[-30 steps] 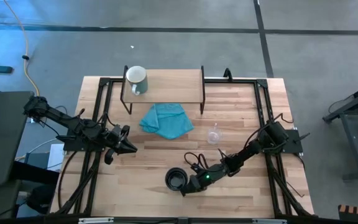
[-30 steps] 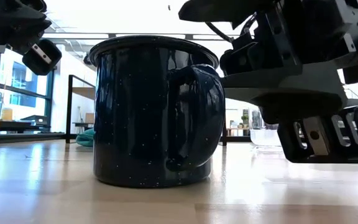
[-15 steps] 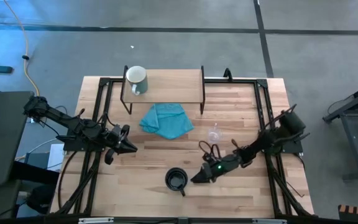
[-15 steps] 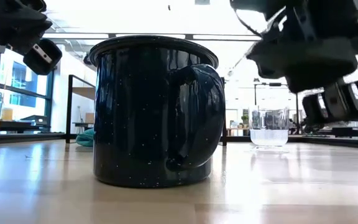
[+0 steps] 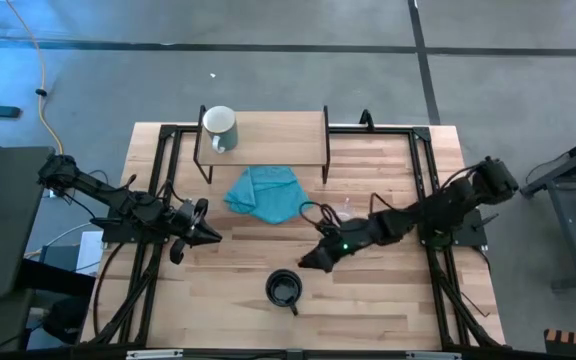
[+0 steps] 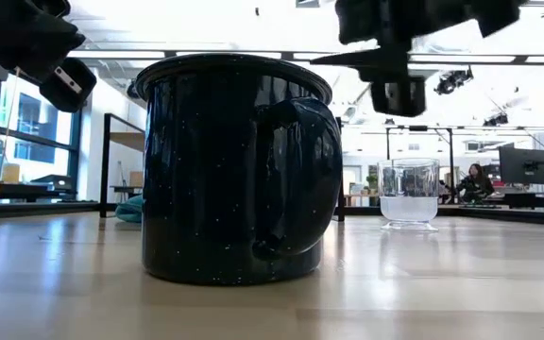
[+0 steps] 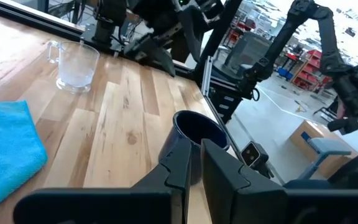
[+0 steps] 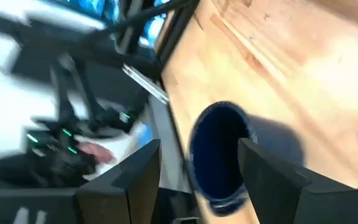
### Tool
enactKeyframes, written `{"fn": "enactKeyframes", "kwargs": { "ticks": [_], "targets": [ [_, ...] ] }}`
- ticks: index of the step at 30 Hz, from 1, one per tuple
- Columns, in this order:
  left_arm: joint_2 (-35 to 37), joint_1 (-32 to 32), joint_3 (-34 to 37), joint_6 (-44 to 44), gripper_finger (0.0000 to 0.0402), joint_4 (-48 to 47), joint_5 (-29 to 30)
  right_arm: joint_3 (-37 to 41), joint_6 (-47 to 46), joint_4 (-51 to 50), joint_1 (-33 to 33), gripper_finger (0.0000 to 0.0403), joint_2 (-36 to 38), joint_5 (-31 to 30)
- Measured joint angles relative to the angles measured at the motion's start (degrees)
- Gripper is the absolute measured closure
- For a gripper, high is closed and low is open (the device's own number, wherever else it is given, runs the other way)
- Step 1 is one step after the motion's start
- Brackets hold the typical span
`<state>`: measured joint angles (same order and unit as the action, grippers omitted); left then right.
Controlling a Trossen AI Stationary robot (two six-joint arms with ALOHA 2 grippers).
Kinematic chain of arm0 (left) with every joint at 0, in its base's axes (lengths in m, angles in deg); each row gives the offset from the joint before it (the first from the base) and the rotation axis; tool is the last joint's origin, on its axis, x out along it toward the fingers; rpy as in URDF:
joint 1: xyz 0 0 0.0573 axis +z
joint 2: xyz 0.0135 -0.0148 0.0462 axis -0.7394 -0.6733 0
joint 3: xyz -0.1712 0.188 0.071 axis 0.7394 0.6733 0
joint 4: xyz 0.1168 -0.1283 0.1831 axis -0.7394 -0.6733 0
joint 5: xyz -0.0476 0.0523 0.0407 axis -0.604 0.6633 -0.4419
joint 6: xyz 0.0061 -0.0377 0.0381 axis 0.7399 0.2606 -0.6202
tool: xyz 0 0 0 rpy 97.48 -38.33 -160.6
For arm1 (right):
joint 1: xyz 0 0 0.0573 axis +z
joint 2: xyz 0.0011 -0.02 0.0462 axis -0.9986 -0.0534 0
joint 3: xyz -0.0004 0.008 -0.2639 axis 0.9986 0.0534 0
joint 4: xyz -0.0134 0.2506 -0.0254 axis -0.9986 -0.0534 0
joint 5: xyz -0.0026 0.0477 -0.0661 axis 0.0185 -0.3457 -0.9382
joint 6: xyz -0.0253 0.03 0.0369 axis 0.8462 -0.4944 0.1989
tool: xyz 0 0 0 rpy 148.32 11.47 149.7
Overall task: Stack small to large cups/mugs on shelf
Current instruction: Put the blue mug on the shelf
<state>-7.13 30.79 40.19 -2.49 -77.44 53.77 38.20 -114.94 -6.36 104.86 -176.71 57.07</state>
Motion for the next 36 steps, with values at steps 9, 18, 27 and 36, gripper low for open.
{"fn": "enactKeyframes", "kwargs": {
  "ticks": [9,18,27,36],
  "targets": [
    [0.0,0.0,0.0,0.79,0.0376,0.17,1.06,-11.55,24.49,-23.13,-4.61,0.0199,-2.04,8.68],
    [0.0,0.0,0.0,3.19,0.0376,0.33,2.65,-21.28,39.76,-33.61,-6.04,0.0199,-8.07,11.68],
    [0.02,0.0,0.0,6.2,0.0376,0.31,2.63,-26.85,43.63,-35.24,-6.7,0.0199,-14.4,14.2],
    [0.02,0.0,0.0,7.5,0.0376,0.31,2.4,-33.05,46.8,-36.45,-6.56,0.0199,-20.8,15.87]
  ]
}}
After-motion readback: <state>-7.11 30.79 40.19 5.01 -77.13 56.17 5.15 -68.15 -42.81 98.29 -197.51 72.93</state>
